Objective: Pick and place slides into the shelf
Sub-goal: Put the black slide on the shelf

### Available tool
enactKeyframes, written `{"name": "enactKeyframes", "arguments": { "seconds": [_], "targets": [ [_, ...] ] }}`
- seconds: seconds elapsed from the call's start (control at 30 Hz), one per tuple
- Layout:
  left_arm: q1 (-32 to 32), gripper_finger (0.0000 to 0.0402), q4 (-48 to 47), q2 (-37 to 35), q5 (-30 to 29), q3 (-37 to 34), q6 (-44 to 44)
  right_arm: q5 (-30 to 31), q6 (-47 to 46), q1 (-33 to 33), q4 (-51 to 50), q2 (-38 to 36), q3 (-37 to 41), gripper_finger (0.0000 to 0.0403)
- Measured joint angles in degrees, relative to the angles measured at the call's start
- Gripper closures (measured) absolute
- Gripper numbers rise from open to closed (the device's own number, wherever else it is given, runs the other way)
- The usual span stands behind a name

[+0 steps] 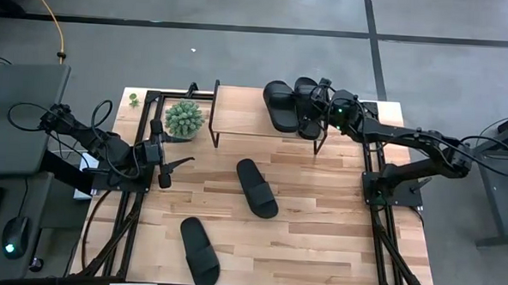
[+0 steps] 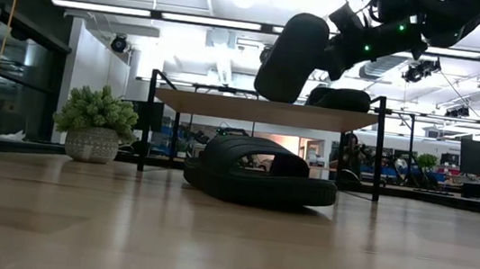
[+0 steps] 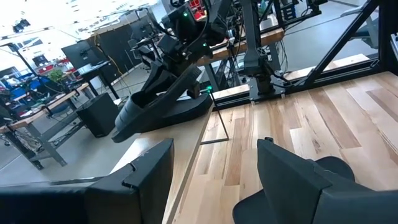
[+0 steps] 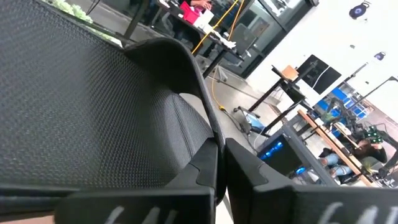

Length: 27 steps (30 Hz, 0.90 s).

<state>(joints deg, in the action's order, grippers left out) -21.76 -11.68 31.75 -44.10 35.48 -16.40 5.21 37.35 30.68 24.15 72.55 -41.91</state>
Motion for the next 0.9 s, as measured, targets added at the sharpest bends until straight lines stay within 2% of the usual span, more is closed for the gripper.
{"name": "enactKeyframes", "arguments": {
  "seconds": [0.9],
  "targets": [
    [0.0,0.0190,0.0,0.0,0.0,0.0,0.0,-1.2,-0.4,2.4,-5.1,0.0,0.0,0.0403]
  ]
}}
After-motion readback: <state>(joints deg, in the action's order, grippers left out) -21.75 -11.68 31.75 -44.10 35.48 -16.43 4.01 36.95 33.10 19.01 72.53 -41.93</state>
